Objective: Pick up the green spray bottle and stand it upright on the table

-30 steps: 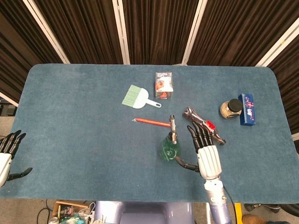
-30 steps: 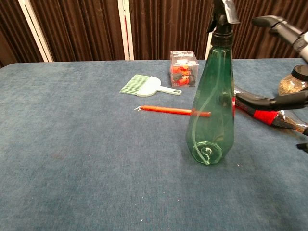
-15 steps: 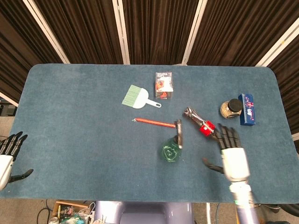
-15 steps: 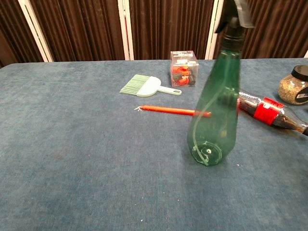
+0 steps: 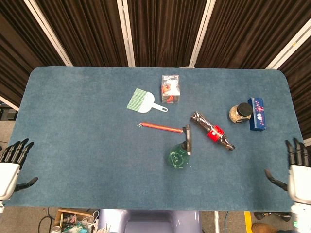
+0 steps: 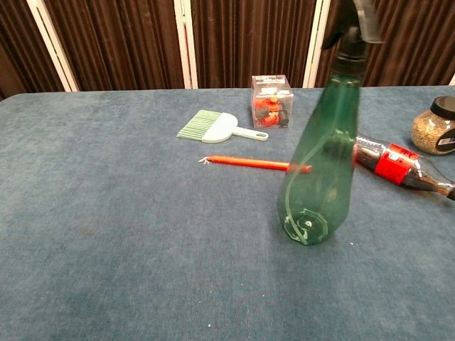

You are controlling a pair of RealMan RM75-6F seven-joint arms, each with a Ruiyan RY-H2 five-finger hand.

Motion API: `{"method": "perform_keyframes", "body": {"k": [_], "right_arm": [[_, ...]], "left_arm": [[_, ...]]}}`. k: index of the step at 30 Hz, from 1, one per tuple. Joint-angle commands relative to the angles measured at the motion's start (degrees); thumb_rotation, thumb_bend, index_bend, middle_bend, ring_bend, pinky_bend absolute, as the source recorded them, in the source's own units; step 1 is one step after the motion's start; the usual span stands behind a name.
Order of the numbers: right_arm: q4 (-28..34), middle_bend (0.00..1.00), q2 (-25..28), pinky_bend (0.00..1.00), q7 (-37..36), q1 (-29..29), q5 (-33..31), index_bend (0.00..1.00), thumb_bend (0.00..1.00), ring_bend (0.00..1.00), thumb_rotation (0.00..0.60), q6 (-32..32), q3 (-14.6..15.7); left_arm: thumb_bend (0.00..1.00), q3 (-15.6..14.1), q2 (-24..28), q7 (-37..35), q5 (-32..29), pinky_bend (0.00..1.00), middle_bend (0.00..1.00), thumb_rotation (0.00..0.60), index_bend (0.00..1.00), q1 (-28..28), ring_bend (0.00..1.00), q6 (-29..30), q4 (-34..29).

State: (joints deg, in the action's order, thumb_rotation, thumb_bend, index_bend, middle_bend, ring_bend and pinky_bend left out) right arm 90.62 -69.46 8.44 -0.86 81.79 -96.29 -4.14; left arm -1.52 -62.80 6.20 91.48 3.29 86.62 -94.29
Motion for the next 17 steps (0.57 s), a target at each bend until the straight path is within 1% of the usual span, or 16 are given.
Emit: {"method": "perform_keyframes", "body": {"k": [1, 4, 10, 17], "right_arm": [[0.08, 0.0, 1.94, 0.0, -2.38, 1.18, 0.93, 0.0, 0.23, 0.0, 0.6, -0.17, 0.22], [0.47, 0.0, 2.23, 0.0, -1.8, 1.12, 1.34, 0.0, 0.23, 0.0, 0.6, 1.23, 0.86], [0.37, 0.0, 1.87, 0.0, -0.82, 1.29, 2.36, 0.0, 0.23, 0.0, 0.6, 1.7, 1.08], [-0.52, 0.0, 1.32, 0.0, -0.98, 0.47, 0.67, 0.0, 0.23, 0.0, 0.6, 4.56, 0.29]], "left_arm": [[0.05, -0.04, -0.36, 0.99, 0.04, 0.1, 0.0, 0.6, 0.0, -0.06, 0.01, -0.01, -0.26], [0.05, 0.08, -0.66, 1.61, -0.02, 0.1, 0.0, 0.6, 0.0, 0.17, 0.01, -0.35, -0.26], [0.05, 0.7, -0.87, 0.84, -1.1, 0.1, 0.0, 0.6, 0.0, 0.92, 0.01, -1.62, 0.46], [0.05, 1.36, -0.61, -0.4, -3.09, 0.1, 0.0, 0.6, 0.0, 1.17, 0.01, -2.55, 1.33]]}}
